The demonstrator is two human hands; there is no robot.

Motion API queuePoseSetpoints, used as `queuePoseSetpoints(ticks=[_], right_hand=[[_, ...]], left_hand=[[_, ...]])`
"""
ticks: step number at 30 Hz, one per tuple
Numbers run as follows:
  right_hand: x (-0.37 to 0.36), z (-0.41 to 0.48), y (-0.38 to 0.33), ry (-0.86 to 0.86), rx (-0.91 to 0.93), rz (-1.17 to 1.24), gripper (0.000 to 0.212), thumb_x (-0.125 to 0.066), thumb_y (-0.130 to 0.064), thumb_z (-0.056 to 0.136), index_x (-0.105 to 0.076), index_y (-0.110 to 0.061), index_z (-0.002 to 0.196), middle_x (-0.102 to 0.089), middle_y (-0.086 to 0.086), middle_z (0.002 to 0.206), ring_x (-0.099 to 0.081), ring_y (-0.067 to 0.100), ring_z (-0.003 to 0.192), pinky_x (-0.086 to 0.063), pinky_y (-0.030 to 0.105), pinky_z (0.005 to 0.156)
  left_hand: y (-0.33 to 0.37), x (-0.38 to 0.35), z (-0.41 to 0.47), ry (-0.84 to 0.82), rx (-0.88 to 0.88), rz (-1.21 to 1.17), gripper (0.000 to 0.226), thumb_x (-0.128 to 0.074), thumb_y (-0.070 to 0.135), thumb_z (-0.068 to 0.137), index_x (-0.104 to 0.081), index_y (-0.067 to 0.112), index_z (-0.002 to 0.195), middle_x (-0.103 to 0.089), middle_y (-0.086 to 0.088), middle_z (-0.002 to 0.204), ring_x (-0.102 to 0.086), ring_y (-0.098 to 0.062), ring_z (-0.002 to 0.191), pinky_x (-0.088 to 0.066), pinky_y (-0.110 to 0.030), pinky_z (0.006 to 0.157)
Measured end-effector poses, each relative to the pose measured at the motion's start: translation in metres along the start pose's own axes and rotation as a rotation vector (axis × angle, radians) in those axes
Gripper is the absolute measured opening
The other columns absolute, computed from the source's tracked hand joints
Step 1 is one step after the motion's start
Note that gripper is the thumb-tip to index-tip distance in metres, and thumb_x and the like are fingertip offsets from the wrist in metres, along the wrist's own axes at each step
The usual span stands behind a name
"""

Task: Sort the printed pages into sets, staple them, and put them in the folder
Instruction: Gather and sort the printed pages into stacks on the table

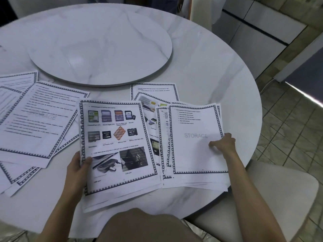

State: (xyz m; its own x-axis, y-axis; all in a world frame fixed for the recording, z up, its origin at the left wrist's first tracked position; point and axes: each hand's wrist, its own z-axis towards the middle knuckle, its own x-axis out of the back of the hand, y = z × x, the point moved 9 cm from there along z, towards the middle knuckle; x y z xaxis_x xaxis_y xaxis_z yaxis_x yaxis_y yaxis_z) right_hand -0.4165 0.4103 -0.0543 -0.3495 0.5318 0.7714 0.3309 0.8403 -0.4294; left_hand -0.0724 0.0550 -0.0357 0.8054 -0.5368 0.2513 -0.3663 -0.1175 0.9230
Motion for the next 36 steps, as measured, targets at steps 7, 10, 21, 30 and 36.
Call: queuePoseSetpoints(ticks=[7,10,21,30,36], right_hand=[[-0.008,-0.011,-0.008,-0.013,0.068,-0.002,0.067,-0.074,-0.012,0.072,-0.038,-0.001,0.127,-0.053,0.016,0.127,-0.049,0.034,0.118,-0.037,0.044,0.102],[-0.014,-0.018,-0.012,-0.058,0.138,0.074,0.054,-0.071,-0.010,0.075,-0.049,-0.001,0.124,-0.057,0.016,0.123,-0.055,0.031,0.108,-0.043,0.033,0.089],[-0.038,-0.043,-0.013,-0.178,0.199,0.425,0.012,-0.058,-0.007,0.086,-0.059,-0.007,0.098,-0.061,0.004,0.084,-0.057,0.013,0.068,-0.046,0.016,0.050],[-0.057,-0.064,-0.019,-0.159,0.245,0.482,0.021,-0.054,-0.004,0.087,-0.060,-0.011,0.105,-0.063,0.010,0.104,-0.060,0.026,0.091,-0.048,0.033,0.084],[-0.051,-0.074,-0.019,-0.159,0.290,0.590,0.030,-0.049,-0.006,0.091,-0.056,-0.009,0.121,-0.062,0.006,0.110,-0.062,0.020,0.094,-0.053,0.030,0.082]], left_hand=[[0.001,-0.013,0.000,-0.094,0.011,0.006,0.027,-0.041,0.007,0.095,-0.050,0.006,0.121,-0.058,-0.008,0.108,-0.058,-0.021,0.087,-0.044,-0.026,0.071],[0.003,-0.014,0.001,-0.101,0.012,-0.003,0.029,-0.040,0.006,0.096,-0.049,0.007,0.123,-0.056,-0.005,0.109,-0.055,-0.020,0.089,-0.043,-0.031,0.079],[0.004,-0.010,0.014,-0.189,-0.008,0.059,0.028,-0.038,0.006,0.096,-0.047,0.011,0.122,-0.056,-0.004,0.109,-0.054,-0.022,0.096,-0.041,-0.033,0.085],[0.005,-0.010,0.019,-0.247,-0.056,0.110,0.028,-0.038,0.007,0.096,-0.047,0.012,0.123,-0.057,-0.004,0.111,-0.054,-0.021,0.098,-0.042,-0.031,0.085],[0.015,0.016,0.033,-0.180,-0.092,0.150,0.033,-0.040,0.008,0.096,-0.046,0.012,0.128,-0.055,-0.004,0.114,-0.053,-0.025,0.102,-0.042,-0.040,0.093]])
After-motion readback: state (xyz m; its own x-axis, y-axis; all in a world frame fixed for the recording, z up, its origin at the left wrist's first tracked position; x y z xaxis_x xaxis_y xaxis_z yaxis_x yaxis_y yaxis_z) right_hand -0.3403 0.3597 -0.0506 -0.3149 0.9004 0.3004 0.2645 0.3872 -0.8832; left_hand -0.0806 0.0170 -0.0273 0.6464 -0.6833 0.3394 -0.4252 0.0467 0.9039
